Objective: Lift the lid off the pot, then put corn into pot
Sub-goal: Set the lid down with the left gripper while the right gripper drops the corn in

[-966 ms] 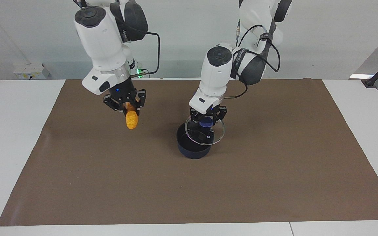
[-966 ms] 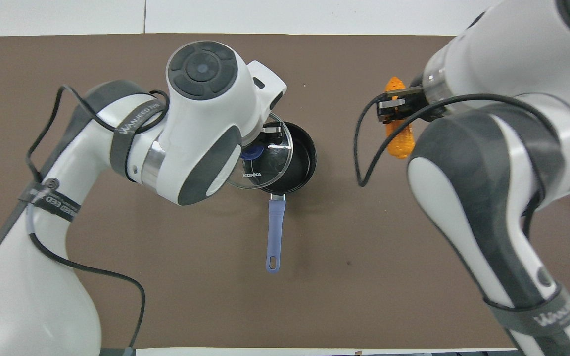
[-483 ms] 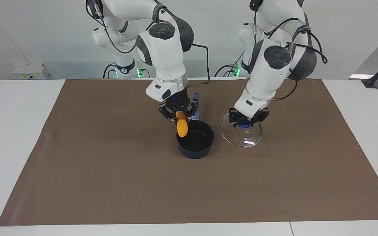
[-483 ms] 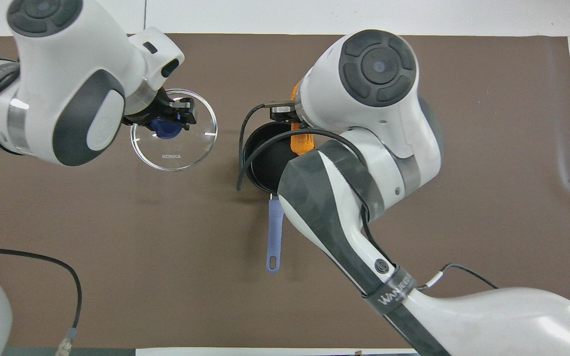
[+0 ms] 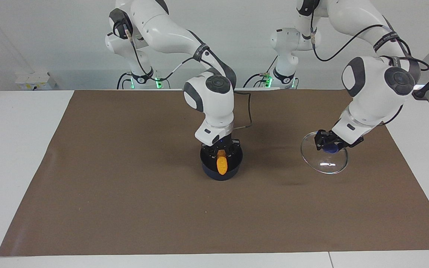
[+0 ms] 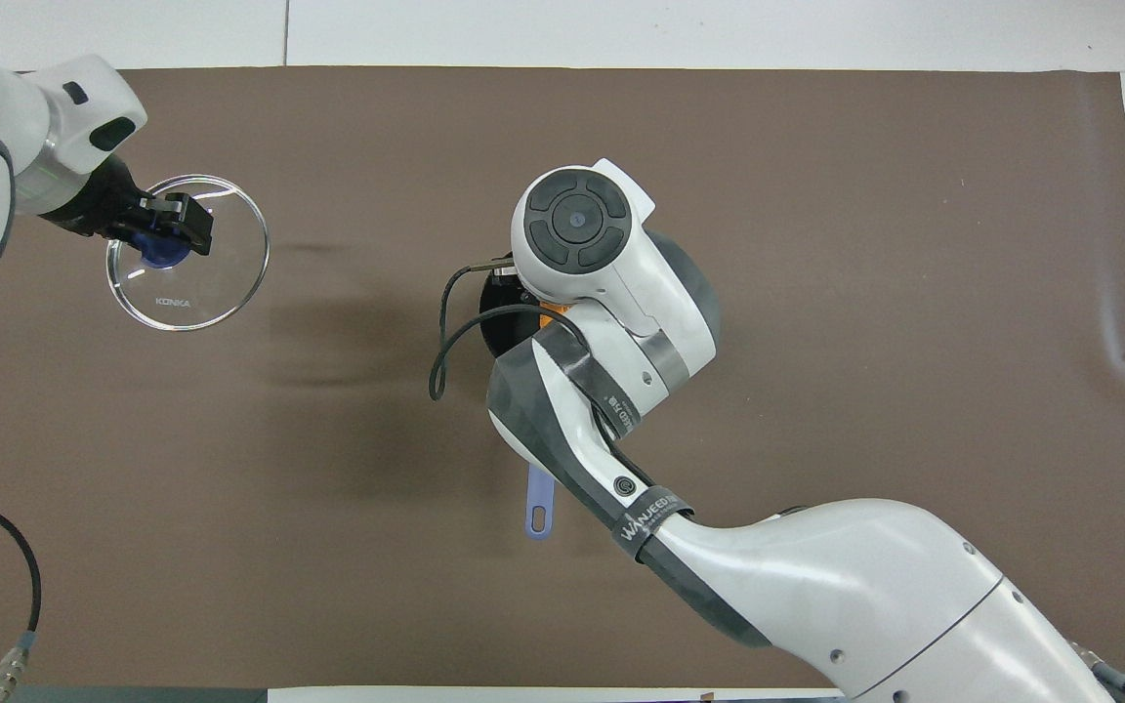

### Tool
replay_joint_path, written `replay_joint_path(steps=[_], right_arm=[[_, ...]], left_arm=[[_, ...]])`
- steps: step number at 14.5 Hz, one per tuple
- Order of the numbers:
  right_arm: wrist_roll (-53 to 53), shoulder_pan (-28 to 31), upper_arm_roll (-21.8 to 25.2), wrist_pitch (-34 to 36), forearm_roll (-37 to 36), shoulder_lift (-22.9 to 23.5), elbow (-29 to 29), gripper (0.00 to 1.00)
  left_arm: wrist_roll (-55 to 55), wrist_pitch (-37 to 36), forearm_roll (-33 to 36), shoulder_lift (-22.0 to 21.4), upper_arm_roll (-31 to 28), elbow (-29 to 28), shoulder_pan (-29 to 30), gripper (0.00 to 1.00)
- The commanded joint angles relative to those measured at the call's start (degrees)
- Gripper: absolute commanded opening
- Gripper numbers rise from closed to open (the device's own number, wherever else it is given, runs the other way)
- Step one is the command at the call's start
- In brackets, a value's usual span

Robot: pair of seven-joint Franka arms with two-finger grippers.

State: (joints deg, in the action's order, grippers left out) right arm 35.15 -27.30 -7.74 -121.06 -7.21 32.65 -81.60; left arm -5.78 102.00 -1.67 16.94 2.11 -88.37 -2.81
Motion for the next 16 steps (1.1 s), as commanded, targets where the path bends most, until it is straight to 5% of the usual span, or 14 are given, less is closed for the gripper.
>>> replay_joint_path(steps=[1,3,4,5,10,16], right_arm=[[0.7,0.8,-0.3,-1.6,-0.8,-3.3,-5.0,0.00],[3.2,0.8,-0.3,-2.2,-0.1,-3.5,-5.8,0.16],[4.1,0.8,-0.3,-2.2,-0.1,-3.6,-5.9,0.51],[4.3,0.7,-0.3,-1.9,-0.1,-3.7,-5.8,1.00],[2.9,4.0,0.0,2.3,-0.9,-8.5,-4.0,1.00],[-14.0,17.7,0.0,19.6,0.0,-20.1,-4.4,1.00]], left_arm=[[-4.7,10.5,-0.9,-6.5,0.4,-14.4,1.9,0.23],[-8.2,16.8,-0.9,-7.6,0.3,-20.3,3.9,0.23],[-9.4,18.5,-0.9,-7.6,0.3,-21.3,4.6,0.23],[-9.9,19.4,-0.9,-7.4,0.3,-22.0,5.0,0.23],[-9.8,26.3,-0.9,-6.6,0.3,-27.7,4.9,0.23],[-9.7,26.1,-0.9,-4.7,0.3,-28.1,4.6,0.24]])
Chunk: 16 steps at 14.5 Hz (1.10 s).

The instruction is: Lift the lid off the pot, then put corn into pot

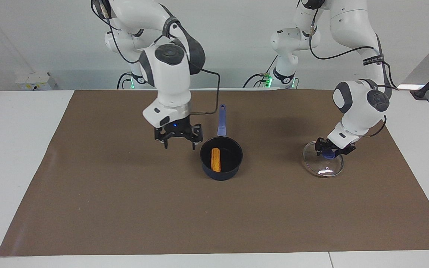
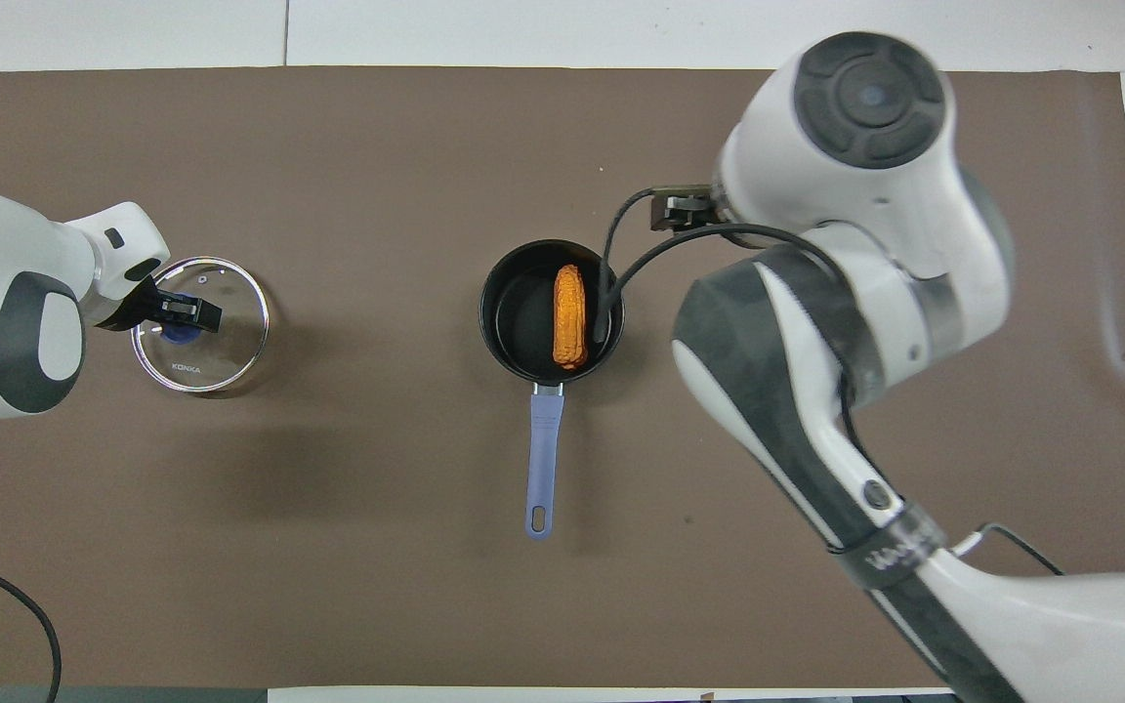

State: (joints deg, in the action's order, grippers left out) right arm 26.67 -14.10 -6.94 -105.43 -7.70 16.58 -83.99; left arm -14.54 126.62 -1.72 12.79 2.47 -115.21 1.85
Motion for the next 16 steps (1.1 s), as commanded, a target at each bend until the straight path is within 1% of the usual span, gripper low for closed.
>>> replay_joint_path(steps=[1,2,3,4,5,6,8,10,12,13,14,16], right_arm=[[-8.0,6.8,-0.9,6.4,0.6,-5.8,-2.3,1.00],[-10.0,9.3,-0.9,9.3,1.5,-7.8,-2.5,1.00],[-11.1,11.5,-0.8,11.7,3.4,-9.4,-2.4,1.00],[-12.4,14.2,-0.8,13.8,5.2,-10.8,-2.4,1.00],[-14.3,16.2,-0.8,16.2,5.8,-11.7,-2.2,1.00],[-15.8,17.3,-0.8,17.8,5.9,-12.4,-2.2,1.00],[-17.3,19.6,-0.6,20.8,6.0,-13.8,-2.7,1.00],[-18.2,22.1,-0.6,22.7,5.9,-14.0,-2.6,1.00],[-20.3,24.0,-0.5,21.9,5.9,-13.8,-1.9,1.00],[-20.6,23.9,0.0,21.8,5.8,-13.9,-2.0,1.00],[-20.9,22.9,2.3,22.0,5.7,-14.0,-1.9,1.00],[-25.7,19.1,6.5,23.1,5.9,-14.1,-1.7,1.00]], left_arm=[[-1.0,1.5,-0.8,-0.5,-0.1,-1.2,-0.2,0.27],[-1.0,1.4,-0.8,-0.5,-0.1,-1.2,-0.1,0.38],[-1.1,1.5,-0.8,-0.5,-0.1,-1.2,-0.2,0.54],[-1.1,1.4,-0.8,-0.5,-0.1,-1.3,-0.2,0.61],[-1.1,1.4,-0.8,-0.5,-0.1,-1.2,-0.2,0.85],[-1.1,1.3,-0.8,-0.5,-0.1,-1.2,-0.2,1.00],[-1.1,0.9,-0.8,-0.5,-0.1,-0.8,-0.3,1.00],[-1.2,0.1,-0.7,-0.6,-0.1,0.0,-0.3,1.00],[-1.1,-4.6,-0.7,-0.7,-0.1,4.0,-0.3,1.00],[-1.0,-7.1,-0.7,-0.9,-0.1,6.4,-0.3,1.00],[-0.6,-9.5,-0.7,-1.3,-0.1,8.6,-0.4,1.00],[0.8,-14.4,-0.6,-2.2,-0.1,12.9,-0.4,1.00]])
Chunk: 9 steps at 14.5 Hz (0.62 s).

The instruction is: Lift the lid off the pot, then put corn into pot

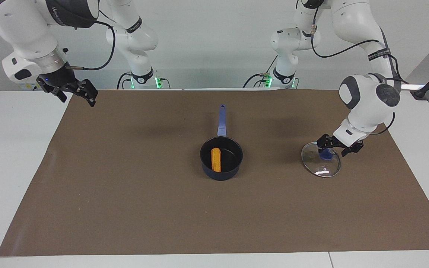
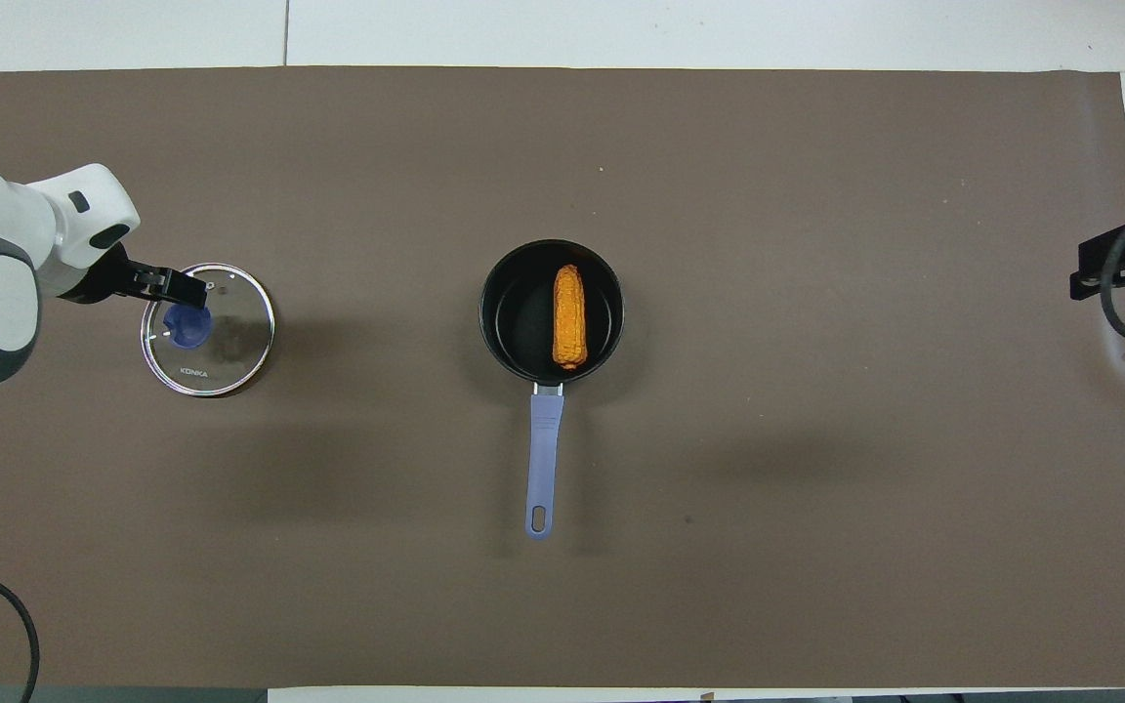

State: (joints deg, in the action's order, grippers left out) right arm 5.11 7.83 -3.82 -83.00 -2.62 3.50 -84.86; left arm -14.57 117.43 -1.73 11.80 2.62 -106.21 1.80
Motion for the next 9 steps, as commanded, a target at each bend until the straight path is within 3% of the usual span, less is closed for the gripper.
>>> replay_joint_path(steps=[1,4,9], right_arm=[[-5.4,-4.8,5.3,1.0,0.9,-1.5,-0.9,1.00],[-4.8,-9.7,9.8,-1.4,0.9,-1.9,-2.8,1.00],[-5.5,-9.8,9.8,1.3,0.8,-1.7,-2.7,1.00]], left_arm=[[2.2,-6.7,-0.3,-1.8,-0.2,5.5,-0.4,1.00],[4.1,-11.3,-0.2,-4.8,-0.2,8.0,-0.4,1.00],[6.7,-20.5,-0.1,-13.0,-0.1,8.1,-0.4,1.00]])
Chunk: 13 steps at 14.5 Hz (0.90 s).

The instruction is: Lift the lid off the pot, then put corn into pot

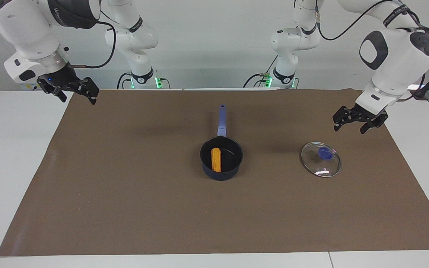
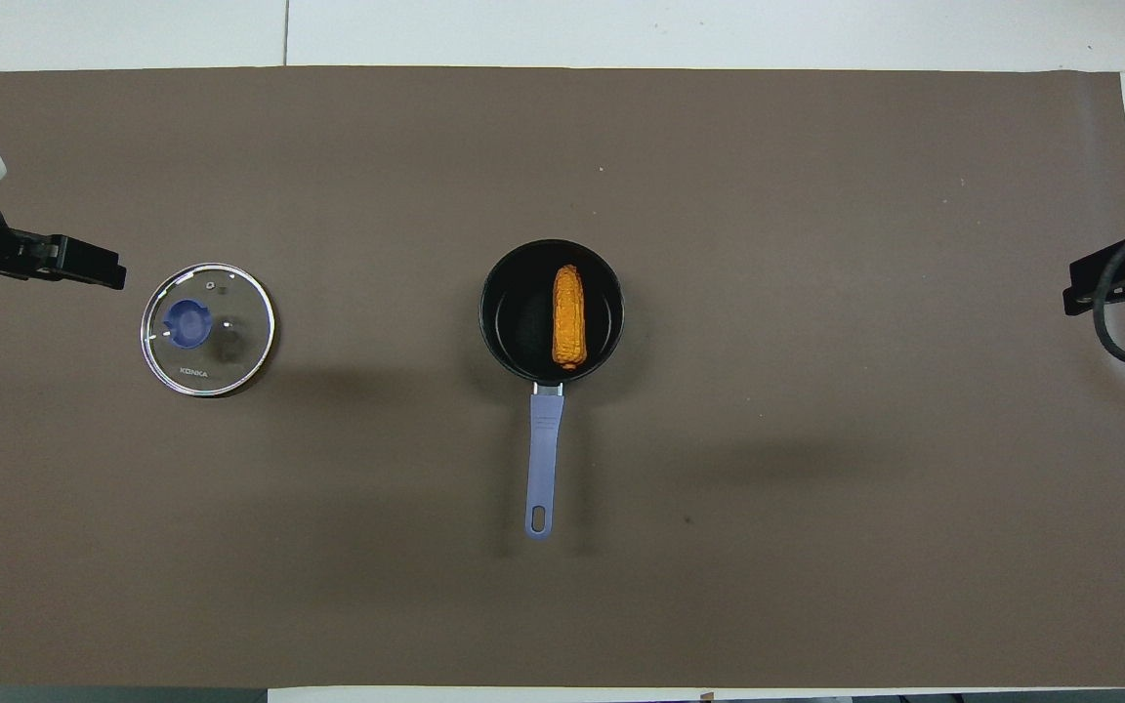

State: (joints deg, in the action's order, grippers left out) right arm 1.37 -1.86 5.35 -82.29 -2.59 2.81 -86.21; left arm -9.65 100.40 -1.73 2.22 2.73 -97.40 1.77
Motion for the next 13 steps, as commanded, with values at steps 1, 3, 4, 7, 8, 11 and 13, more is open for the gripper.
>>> replay_joint_path(steps=[1,3,4,7,8,11,13], right_arm=[[-2.1,0.3,0.6,1.1,0.8,-1.3,-1.5,1.00],[-2.0,0.3,0.6,1.4,0.8,-2.1,-1.5,1.00],[-1.9,0.2,0.6,2.5,0.8,-2.4,-1.8,1.00],[-2.1,0.4,0.6,2.4,0.8,-4.5,-5.8,1.00],[-1.8,0.4,0.6,0.0,0.8,-4.0,-5.6,1.00],[-1.7,0.5,0.6,-2.6,0.8,-4.4,-6.4,1.00],[-1.6,0.2,0.6,-2.7,0.9,-4.2,-5.7,1.00]], left_arm=[[1.9,-5.4,-0.1,-4.8,-0.1,-1.1,-0.4,1.00],[4.9,-7.1,-0.1,-6.0,0.1,-2.0,-0.5,1.00],[6.9,-6.9,-0.1,-6.3,0.2,-2.5,-0.5,1.00],[8.1,-5.1,-0.1,-7.5,-0.2,-5.7,-3.7,1.00],[10.0,-4.7,-0.1,-7.4,-0.2,-5.3,-3.9,1.00],[10.2,-9.4,1.0,-4.8,-0.4,0.6,-4.8,1.00],[9.8,-10.3,2.3,-4.4,-0.4,2.0,-4.6,1.00]])
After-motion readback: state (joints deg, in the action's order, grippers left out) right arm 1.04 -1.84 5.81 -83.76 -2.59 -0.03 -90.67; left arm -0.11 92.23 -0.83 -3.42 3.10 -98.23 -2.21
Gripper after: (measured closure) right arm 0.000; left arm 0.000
